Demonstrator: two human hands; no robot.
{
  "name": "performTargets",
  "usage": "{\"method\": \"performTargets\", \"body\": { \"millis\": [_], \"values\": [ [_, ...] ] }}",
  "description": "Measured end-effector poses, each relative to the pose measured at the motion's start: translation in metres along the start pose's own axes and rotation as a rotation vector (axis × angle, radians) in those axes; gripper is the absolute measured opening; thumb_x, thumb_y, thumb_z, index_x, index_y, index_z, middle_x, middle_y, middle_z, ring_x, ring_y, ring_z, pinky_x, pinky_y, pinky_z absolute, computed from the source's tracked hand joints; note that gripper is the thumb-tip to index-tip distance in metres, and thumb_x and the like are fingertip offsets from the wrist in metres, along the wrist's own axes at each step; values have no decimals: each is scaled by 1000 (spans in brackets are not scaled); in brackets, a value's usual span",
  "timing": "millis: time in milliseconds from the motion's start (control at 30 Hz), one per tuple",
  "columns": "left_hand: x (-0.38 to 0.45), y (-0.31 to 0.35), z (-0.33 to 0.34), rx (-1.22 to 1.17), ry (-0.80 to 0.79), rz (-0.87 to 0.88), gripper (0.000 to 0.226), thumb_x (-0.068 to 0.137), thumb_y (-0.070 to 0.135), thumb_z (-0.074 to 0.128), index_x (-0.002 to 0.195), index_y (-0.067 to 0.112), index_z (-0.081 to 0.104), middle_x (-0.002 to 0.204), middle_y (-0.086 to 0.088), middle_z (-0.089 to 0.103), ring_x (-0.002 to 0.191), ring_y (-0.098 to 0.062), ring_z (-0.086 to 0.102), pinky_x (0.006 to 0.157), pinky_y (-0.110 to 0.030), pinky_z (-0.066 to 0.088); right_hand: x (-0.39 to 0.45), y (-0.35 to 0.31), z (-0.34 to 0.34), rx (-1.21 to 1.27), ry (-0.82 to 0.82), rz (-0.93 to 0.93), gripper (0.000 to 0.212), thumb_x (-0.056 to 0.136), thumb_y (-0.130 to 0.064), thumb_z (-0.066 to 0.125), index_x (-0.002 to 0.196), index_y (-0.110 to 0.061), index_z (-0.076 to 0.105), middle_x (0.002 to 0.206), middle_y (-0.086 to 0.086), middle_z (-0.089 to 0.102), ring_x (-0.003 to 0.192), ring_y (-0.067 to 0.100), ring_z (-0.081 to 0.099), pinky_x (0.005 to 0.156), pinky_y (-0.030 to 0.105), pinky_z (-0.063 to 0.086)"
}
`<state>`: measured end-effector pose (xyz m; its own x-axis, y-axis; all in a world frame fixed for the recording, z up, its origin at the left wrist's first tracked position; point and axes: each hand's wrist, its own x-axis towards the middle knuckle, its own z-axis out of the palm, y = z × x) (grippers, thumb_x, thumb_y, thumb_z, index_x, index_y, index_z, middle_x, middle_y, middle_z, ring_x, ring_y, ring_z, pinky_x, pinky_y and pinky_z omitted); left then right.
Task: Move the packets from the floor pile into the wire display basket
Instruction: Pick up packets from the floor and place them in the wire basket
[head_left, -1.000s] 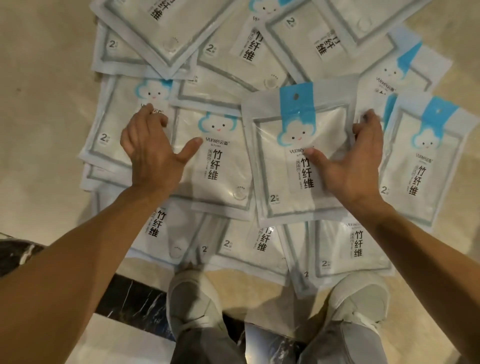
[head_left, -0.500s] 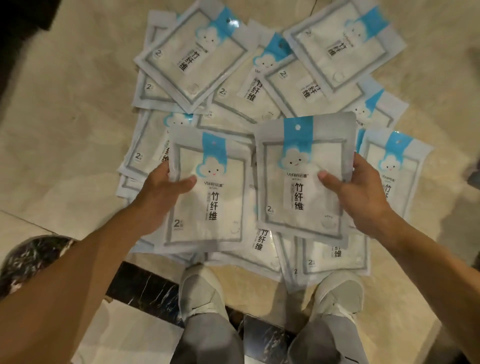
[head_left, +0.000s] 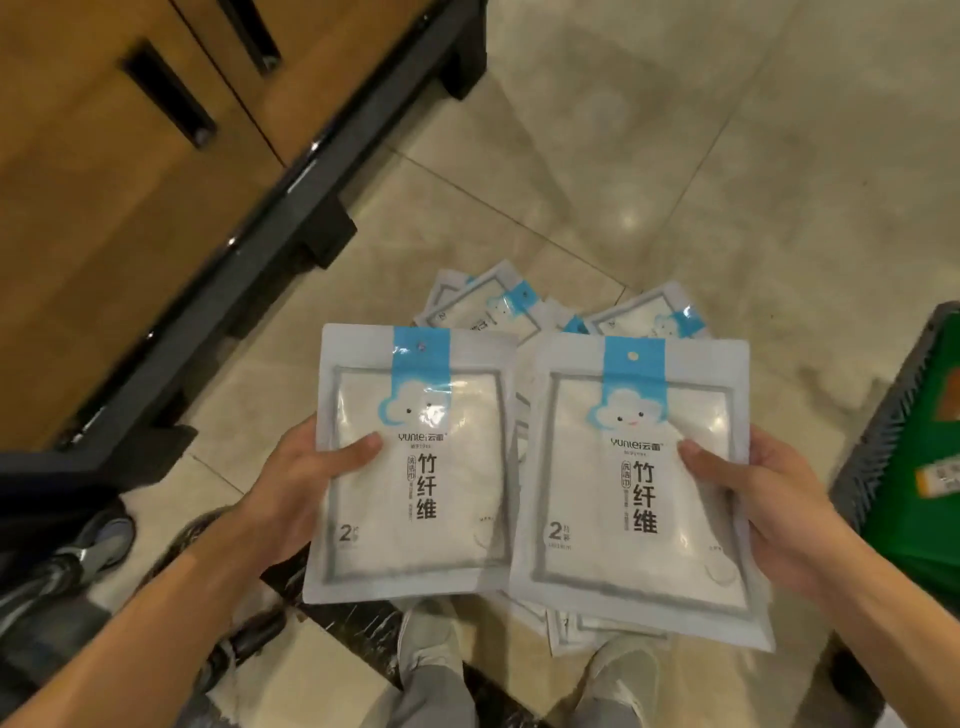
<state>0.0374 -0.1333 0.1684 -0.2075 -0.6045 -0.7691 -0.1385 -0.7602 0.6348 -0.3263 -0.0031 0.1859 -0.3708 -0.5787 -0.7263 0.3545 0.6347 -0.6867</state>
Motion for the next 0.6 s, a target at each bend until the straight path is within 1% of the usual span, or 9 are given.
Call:
{"method": "performTargets", "body": {
  "millis": [33, 133, 167, 233, 300, 367, 433, 567, 600],
  "values": [
    [-21, 20, -5, -17, -18, 8, 38, 90, 2, 66, 127, 10, 62, 117, -17, 75, 102, -38, 74, 77, -52, 63, -19, -23, 7, -12, -13, 7, 30, 91, -3, 67, 121, -5, 66, 109, 21, 76, 96, 40, 75, 86, 59, 60],
    [-87, 78, -19, -32, -75, 60, 44, 87, -2, 63, 129, 9, 60, 121, -18, 73, 108, -41, 71, 87, -59, 59, -75, -94, 31, -40, -44, 7, 30, 91, -2, 67, 121, -4, 65, 108, 22, 76, 99, 44, 74, 95, 63, 54],
    [-109, 97, -25, -42, -78, 84, 44, 88, -3, 63, 130, 9, 59, 121, -20, 72, 109, -43, 70, 89, -62, 57, -95, -117, 40, -51, -59, -1, 30, 91, -3, 67, 121, -3, 65, 109, 23, 76, 99, 45, 73, 94, 64, 55],
    [-154, 134, -39, -69, -58, 129, 46, 86, -4, 69, 130, 7, 59, 123, -23, 70, 109, -44, 70, 93, -66, 54, -137, -163, 59, -68, -78, -37, 28, 92, -2, 66, 120, -2, 65, 108, 23, 76, 98, 44, 74, 87, 63, 58],
    [-198, 167, -54, -112, -29, 183, 48, 86, -6, 69, 131, 6, 58, 123, -25, 70, 109, -45, 70, 88, -63, 57, -177, -204, 79, -86, -97, -83, 27, 93, -1, 66, 119, 0, 65, 106, 23, 76, 97, 44, 74, 84, 61, 58],
    [-245, 196, -70, -148, -2, 238, 48, 87, -7, 64, 132, 7, 56, 122, -23, 71, 109, -46, 69, 82, -57, 62, -215, -238, 97, -104, -107, -131, 26, 93, -1, 66, 119, -1, 65, 106, 22, 77, 98, 43, 74, 90, 62, 57],
    [-293, 218, -86, -183, 23, 281, 47, 89, -7, 62, 133, 8, 55, 122, -22, 71, 108, -45, 70, 78, -53, 63, -254, -268, 116, -120, -131, -174, 26, 94, 0, 66, 119, -2, 66, 107, 21, 77, 98, 41, 74, 92, 58, 58],
    [-384, 245, -118, -255, 71, 355, 47, 91, -5, 61, 134, 11, 55, 123, -23, 70, 106, -44, 71, 76, -52, 63, -329, -314, 148, -176, -177, -238, 23, 94, 0, 68, 117, -1, 69, 101, 19, 78, 89, 34, 77, 78, 42, 65],
    [-404, 249, -127, -277, 89, 377, 48, 90, -5, 60, 135, 11, 55, 124, -23, 70, 107, -45, 70, 76, -53, 63, -345, -324, 157, -180, -188, -248, 23, 93, 0, 69, 116, -1, 69, 100, 19, 78, 88, 33, 77, 76, 42, 65]
  ]
}}
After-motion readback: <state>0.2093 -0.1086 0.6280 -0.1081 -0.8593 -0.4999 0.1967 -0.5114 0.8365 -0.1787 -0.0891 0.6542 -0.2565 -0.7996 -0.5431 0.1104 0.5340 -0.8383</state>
